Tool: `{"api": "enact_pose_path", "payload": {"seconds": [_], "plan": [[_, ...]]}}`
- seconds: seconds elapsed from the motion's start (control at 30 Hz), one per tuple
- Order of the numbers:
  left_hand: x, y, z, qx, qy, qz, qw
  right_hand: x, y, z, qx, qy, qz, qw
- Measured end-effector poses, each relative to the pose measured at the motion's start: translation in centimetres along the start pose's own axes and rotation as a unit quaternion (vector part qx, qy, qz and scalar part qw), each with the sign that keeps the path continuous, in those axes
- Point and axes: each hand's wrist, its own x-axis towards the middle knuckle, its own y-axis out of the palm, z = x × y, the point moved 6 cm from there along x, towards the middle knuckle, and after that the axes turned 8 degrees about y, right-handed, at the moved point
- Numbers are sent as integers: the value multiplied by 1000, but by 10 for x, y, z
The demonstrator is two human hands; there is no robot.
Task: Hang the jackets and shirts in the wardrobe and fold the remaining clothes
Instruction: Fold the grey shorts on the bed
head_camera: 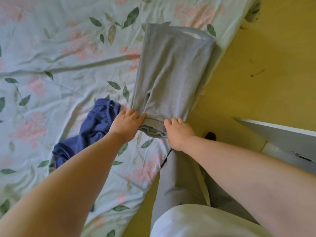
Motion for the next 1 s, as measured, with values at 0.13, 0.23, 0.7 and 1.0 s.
{"api": "enact_pose_path", "payload": {"seconds": [0.13, 0.23, 0.7, 1.0], "plan": [[-9, 11, -7, -36, 1, 46, 998, -12, 13, 14, -23, -27, 33, 999], [-14, 13, -9, -84, -8, 105, 991, -21, 19, 20, 2, -41, 73, 996], [69, -132, 90, -300, -120, 133, 937, 47, -114, -56, 298, -14, 109, 948], [199, -159, 146, -463, -280, -82, 837, 200, -189, -161, 369, 56, 47, 927]]}}
